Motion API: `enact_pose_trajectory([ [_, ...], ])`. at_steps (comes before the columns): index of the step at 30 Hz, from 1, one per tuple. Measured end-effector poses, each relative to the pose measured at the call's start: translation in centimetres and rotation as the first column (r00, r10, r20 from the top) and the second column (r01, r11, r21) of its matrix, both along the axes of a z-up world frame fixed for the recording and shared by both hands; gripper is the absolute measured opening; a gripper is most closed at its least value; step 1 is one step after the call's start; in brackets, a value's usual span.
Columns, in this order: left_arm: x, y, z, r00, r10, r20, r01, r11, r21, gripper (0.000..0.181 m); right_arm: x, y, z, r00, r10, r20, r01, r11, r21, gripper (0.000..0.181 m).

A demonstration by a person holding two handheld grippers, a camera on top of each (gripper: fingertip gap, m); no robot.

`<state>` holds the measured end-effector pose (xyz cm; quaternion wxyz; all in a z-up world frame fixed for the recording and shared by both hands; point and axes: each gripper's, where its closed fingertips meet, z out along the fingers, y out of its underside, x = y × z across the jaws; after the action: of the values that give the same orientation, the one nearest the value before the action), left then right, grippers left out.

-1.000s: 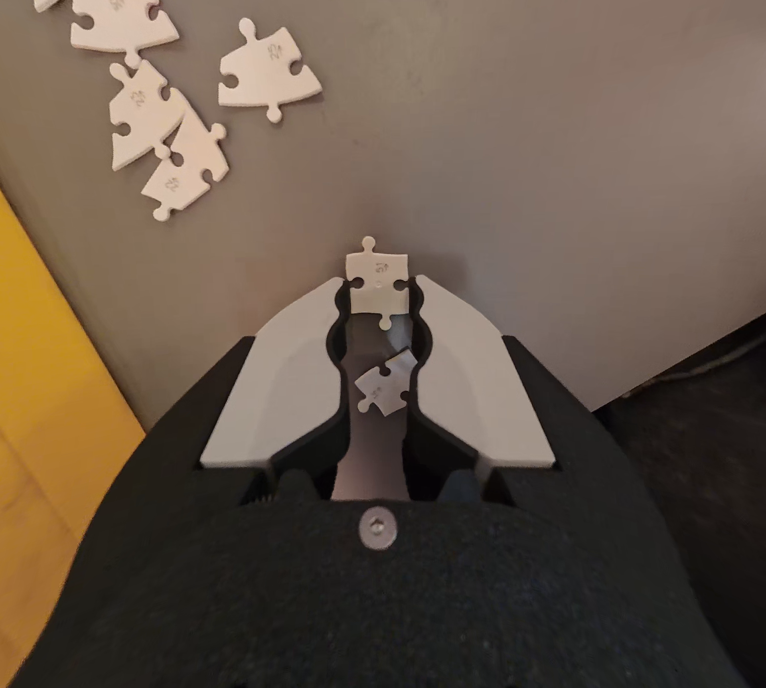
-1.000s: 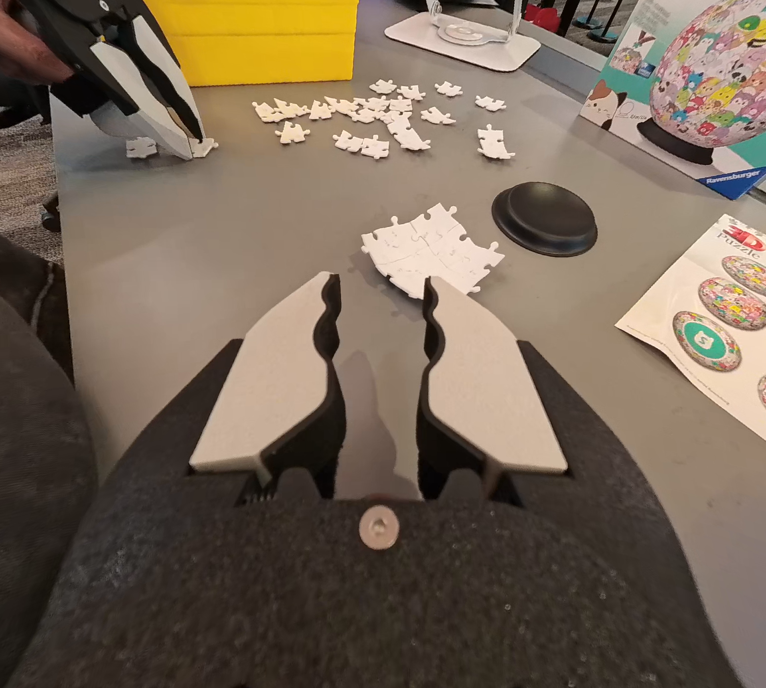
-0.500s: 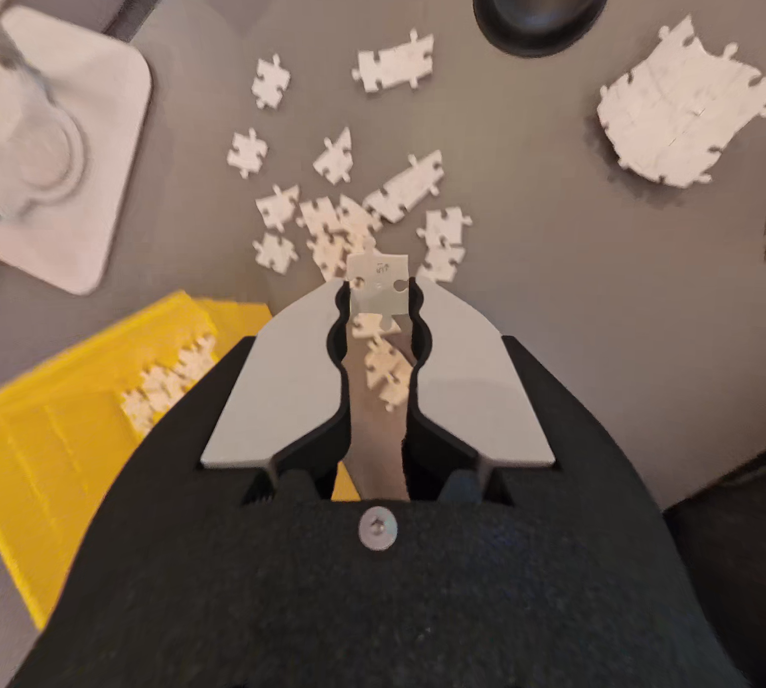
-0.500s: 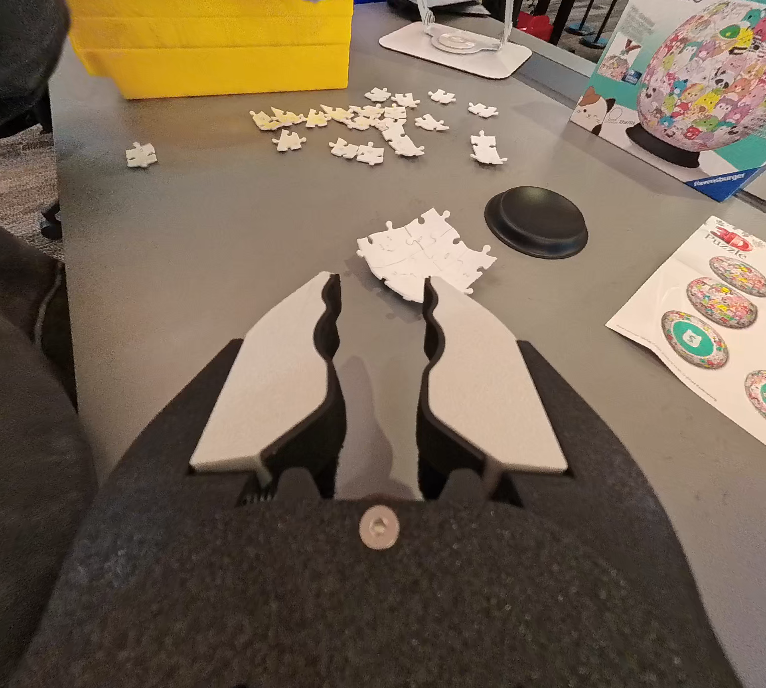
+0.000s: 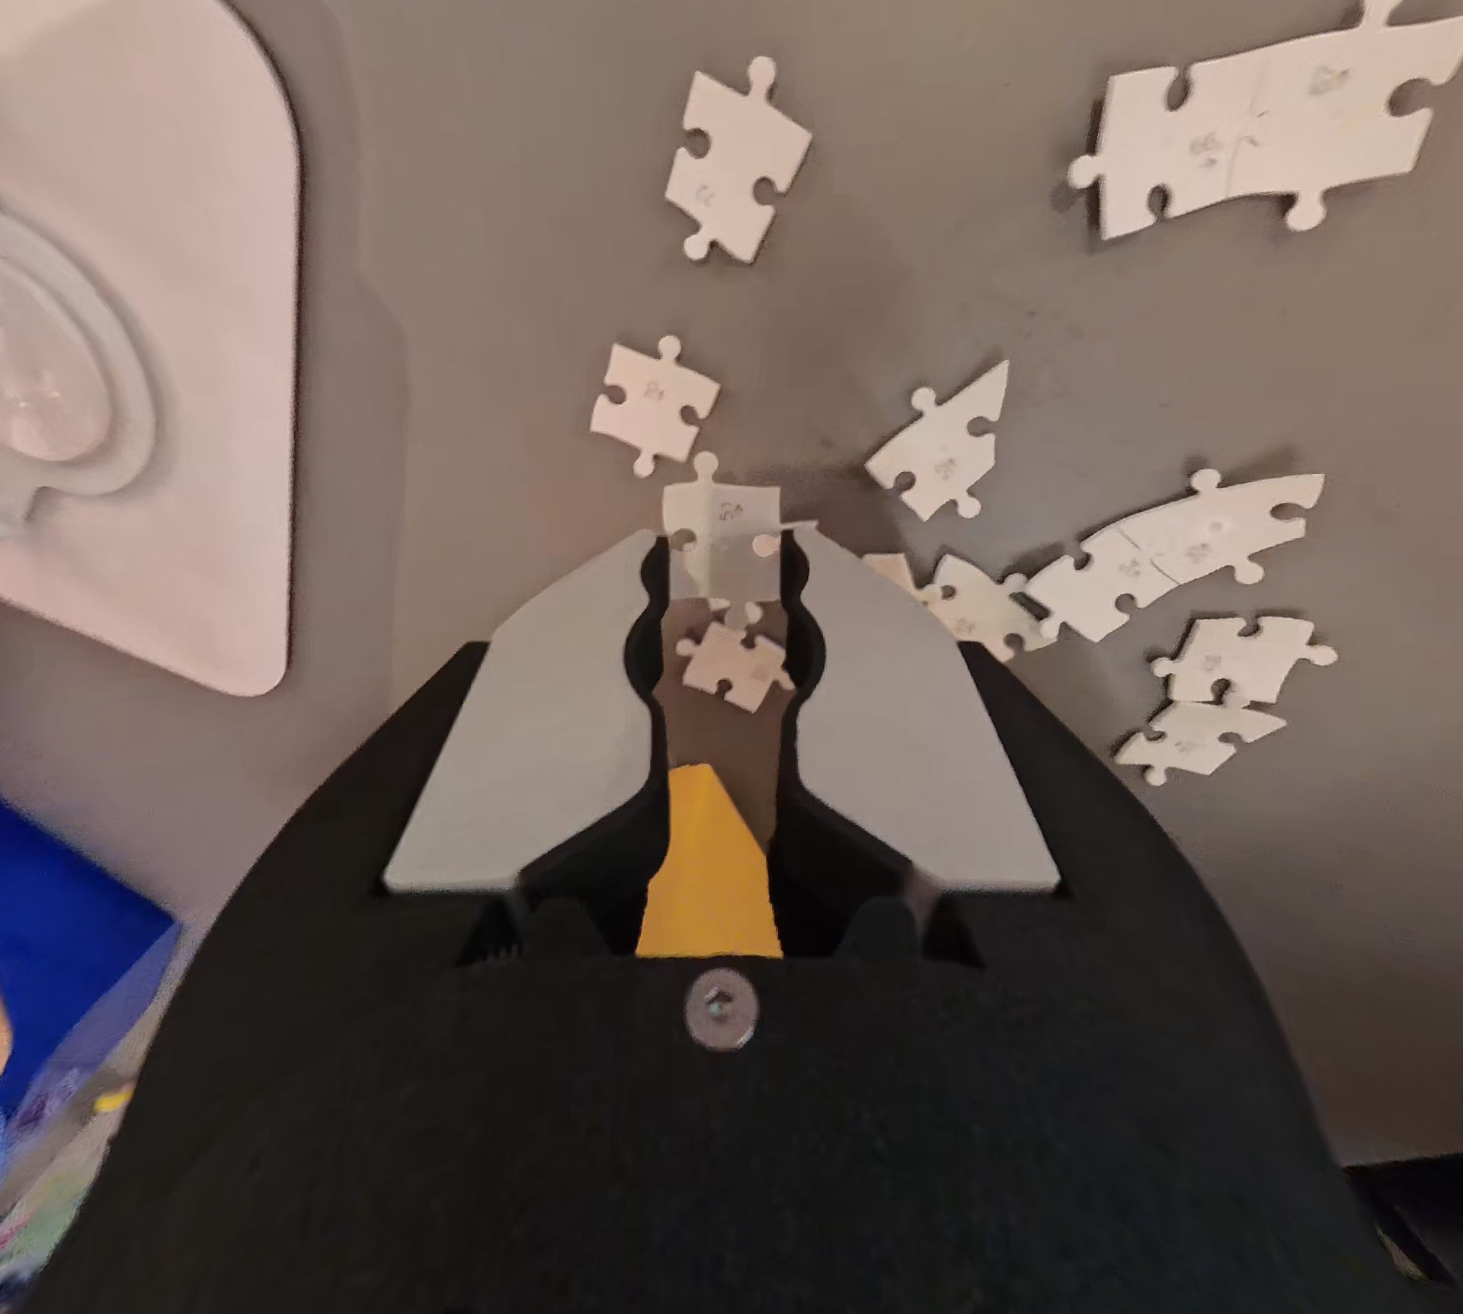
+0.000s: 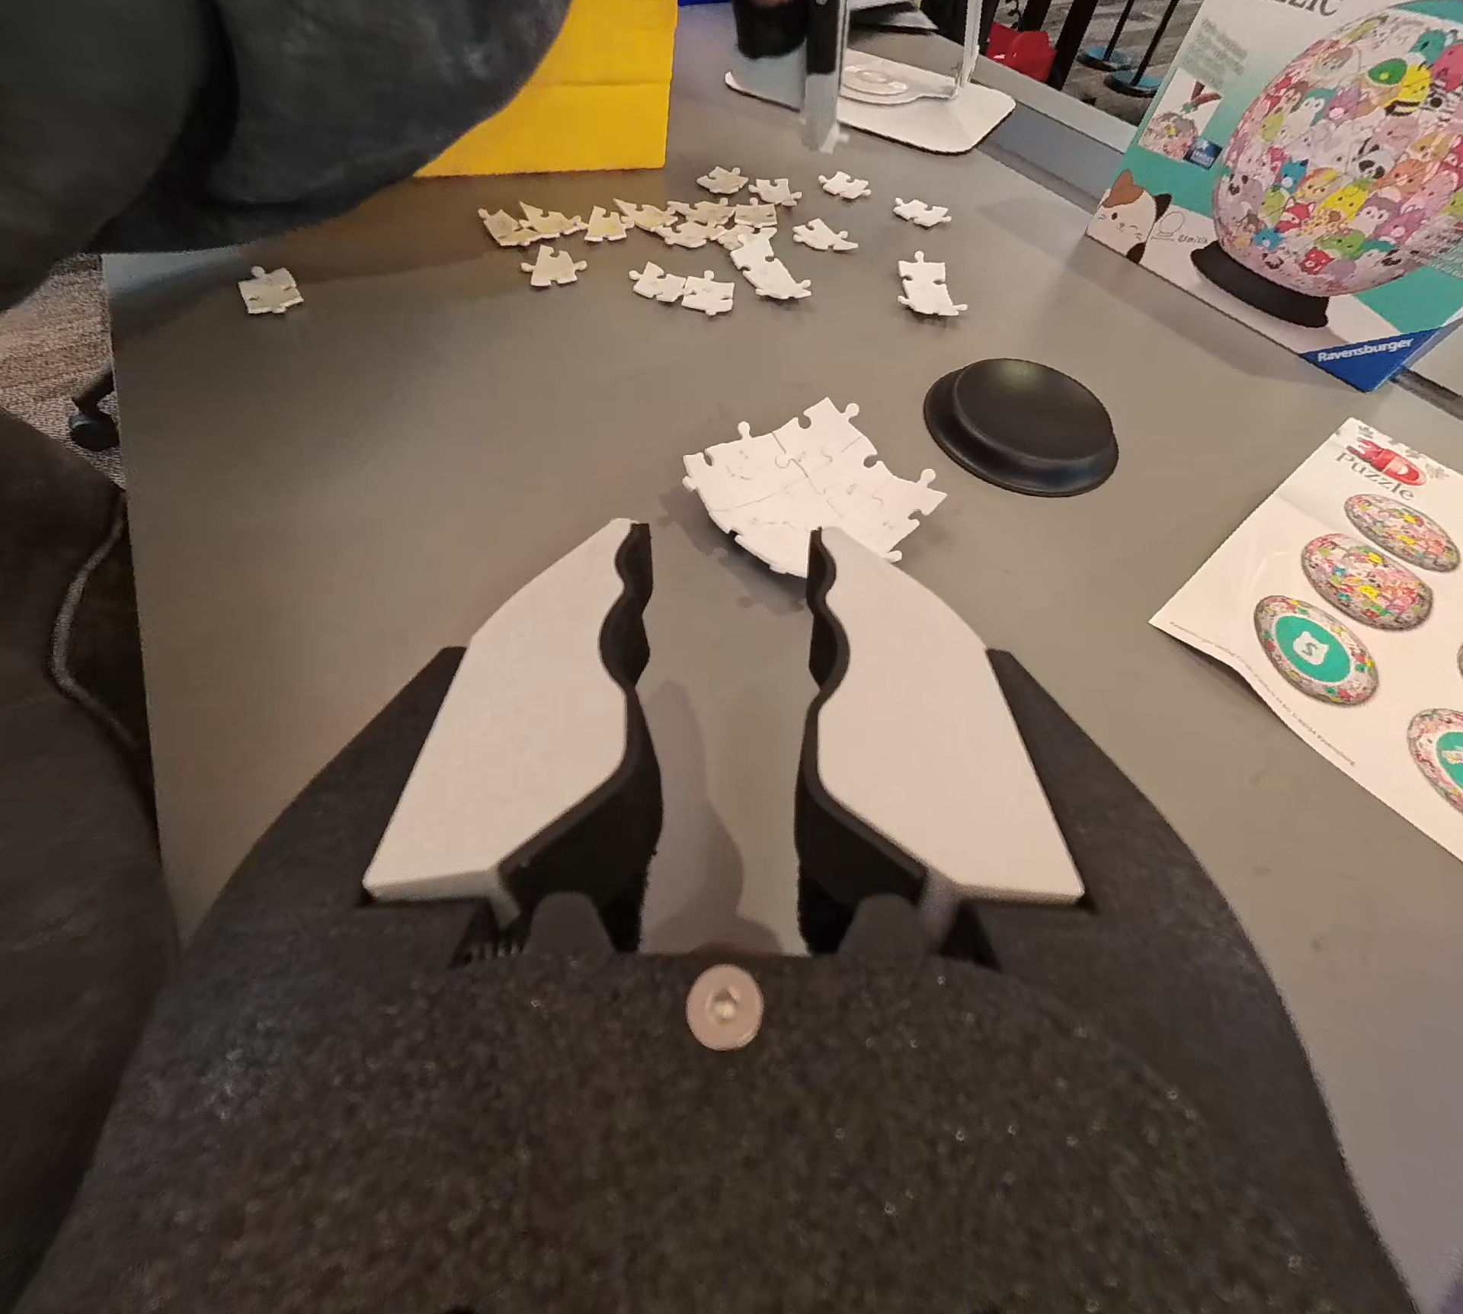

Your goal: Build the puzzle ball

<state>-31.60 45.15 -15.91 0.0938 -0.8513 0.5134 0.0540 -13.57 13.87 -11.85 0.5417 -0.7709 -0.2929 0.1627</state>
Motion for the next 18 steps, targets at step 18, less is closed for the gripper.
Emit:
enact_pose_trajectory([
  [18, 1.9, -0.6, -3.1, 0.994, -0.102, -0.023, 0.100, 0.991, -0.094, 0.026, 0.4, 0.0, -0.5, 1.000, -0.006, 0.004, 0.006, 1.000, -0.024, 0.037],
])
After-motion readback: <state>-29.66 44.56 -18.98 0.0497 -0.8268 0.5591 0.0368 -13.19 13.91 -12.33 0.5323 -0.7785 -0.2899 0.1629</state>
